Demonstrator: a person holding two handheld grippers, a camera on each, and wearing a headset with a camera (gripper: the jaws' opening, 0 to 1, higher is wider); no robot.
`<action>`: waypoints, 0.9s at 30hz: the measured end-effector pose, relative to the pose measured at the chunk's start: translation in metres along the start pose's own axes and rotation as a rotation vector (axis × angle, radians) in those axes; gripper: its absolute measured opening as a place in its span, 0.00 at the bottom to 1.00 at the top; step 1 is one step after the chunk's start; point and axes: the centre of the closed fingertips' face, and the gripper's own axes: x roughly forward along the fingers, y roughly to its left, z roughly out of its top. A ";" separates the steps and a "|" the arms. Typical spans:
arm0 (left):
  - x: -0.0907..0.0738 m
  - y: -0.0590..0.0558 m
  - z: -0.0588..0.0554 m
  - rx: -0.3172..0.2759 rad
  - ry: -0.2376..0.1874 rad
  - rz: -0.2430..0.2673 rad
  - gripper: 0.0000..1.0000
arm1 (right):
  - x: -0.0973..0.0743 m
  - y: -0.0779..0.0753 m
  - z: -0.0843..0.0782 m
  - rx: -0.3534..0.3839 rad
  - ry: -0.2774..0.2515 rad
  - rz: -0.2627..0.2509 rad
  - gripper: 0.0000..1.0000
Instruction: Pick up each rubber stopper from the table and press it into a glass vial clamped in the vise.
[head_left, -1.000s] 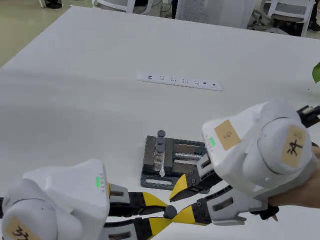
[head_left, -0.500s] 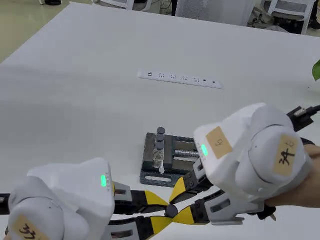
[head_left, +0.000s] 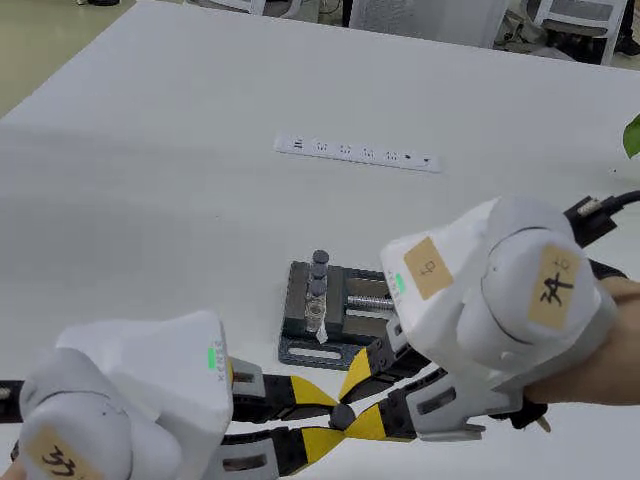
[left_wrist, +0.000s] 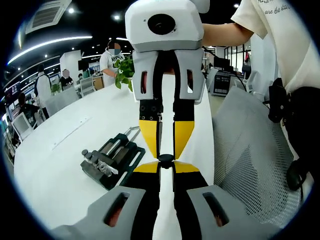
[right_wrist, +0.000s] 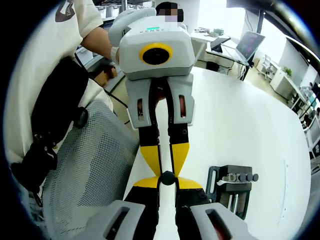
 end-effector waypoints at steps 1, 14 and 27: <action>0.000 0.000 0.000 0.002 0.001 -0.001 0.05 | 0.000 0.000 0.000 0.002 -0.001 0.001 0.06; 0.002 0.007 -0.015 -0.072 0.018 0.034 0.28 | 0.001 -0.003 -0.010 0.024 0.014 0.000 0.06; -0.018 0.046 -0.033 -0.327 -0.059 0.217 0.68 | 0.005 -0.003 -0.021 0.049 0.034 0.012 0.06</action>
